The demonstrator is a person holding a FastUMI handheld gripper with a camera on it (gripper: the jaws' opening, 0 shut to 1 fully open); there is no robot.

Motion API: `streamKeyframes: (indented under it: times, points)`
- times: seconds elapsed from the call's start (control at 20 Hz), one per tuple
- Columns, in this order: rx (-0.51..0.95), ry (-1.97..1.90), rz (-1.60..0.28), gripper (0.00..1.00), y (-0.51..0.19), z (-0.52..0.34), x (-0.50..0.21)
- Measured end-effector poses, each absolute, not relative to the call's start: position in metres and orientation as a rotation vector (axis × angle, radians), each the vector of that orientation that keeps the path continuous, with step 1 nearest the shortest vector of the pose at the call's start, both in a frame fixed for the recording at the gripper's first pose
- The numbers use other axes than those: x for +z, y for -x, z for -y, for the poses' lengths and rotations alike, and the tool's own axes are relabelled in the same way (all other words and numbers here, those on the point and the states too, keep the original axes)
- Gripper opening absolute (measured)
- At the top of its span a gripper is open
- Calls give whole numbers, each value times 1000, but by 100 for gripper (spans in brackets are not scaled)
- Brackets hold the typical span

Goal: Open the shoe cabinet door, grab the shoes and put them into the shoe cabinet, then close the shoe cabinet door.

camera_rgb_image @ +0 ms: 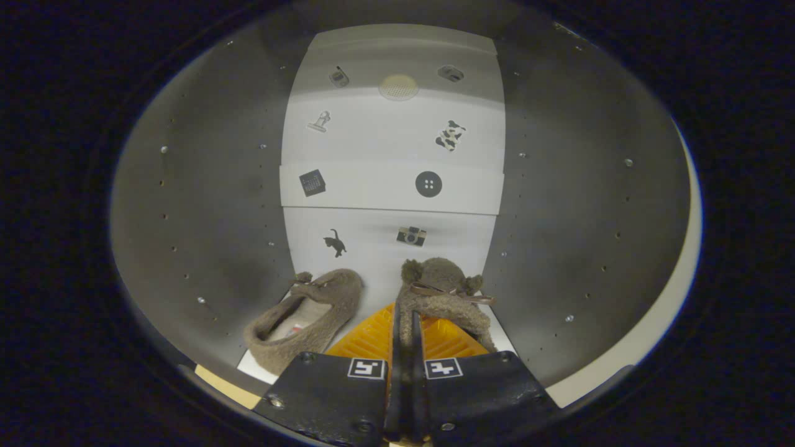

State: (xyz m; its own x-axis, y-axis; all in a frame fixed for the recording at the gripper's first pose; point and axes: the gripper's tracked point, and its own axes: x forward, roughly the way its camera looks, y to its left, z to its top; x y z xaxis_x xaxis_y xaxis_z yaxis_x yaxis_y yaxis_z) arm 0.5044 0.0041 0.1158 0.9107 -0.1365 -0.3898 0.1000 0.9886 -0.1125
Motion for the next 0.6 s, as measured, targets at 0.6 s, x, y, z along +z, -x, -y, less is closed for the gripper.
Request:
streamKeyframes:
  times: [0.6]
  points:
    - [-85,43,-451,30,-540,-16,69]
